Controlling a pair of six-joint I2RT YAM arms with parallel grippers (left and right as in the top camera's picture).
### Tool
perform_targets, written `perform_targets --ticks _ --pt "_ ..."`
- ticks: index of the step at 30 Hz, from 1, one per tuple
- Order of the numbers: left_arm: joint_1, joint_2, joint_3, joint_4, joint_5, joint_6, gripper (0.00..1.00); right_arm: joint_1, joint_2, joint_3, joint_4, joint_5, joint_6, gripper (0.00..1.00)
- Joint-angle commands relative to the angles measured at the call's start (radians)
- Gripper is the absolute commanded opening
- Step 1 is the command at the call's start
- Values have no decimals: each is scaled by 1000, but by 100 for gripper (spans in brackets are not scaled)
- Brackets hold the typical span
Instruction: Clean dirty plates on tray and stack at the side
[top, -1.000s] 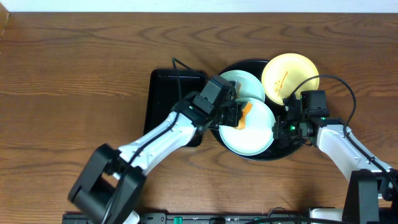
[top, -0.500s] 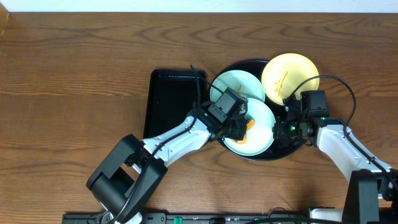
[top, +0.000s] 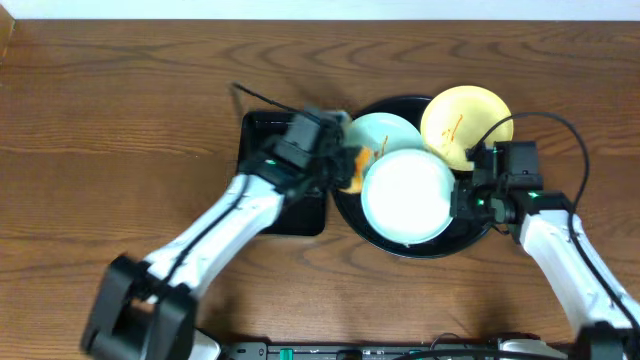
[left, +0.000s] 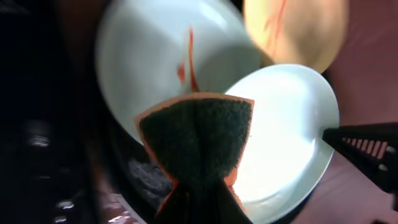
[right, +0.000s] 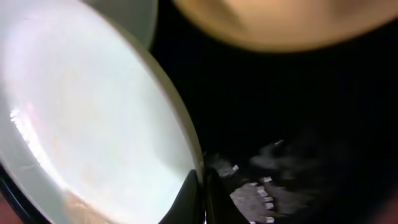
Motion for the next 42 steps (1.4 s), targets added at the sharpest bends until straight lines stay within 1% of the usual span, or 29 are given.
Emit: perform_targets --ticks 1,6,8,11,13,16,20,23,25,35,38,40,42 --pt "80 -69 -2 -25 10 42 8 4 -74 40 -3 95 -71 1" --pt "201 -71 -5 -64 -128 45 8 16 -166 40 -3 224 -79 1" --pt "243 -56 -10 -65 -161 45 8 44 -201 41 -3 336 -95 1" --pt "280 -23 -11 -66 -162 45 8 111 -233 42 -3 519 -111 1" --pt "288 -3 -11 -70 -163 45 8 162 -237 45 -4 609 -118 1" --pt "290 29 -12 -69 -163 45 8 263 -236 45 -1 716 -172 1" --pt "290 67 -12 -68 -164 45 8 406 -236 45 19 905 -240 1" --pt "290 75 -13 -71 -166 45 8 483 -236 45 45 996 -306 1" --pt "290 75 -13 -70 -166 45 8 511 -236 45 58 1059 -314 1" --pt "290 75 -13 -70 -166 45 8 518 -236 45 71 1078 -307 1" --pt "290 75 -13 -71 -166 45 8 501 -236 45 73 1078 -268 1" --pt "290 75 -13 -71 -166 44 8 459 -236 45 72 1069 -195 1" --pt "290 75 -13 -70 -166 44 8 396 -236 45 64 1018 -121 1"
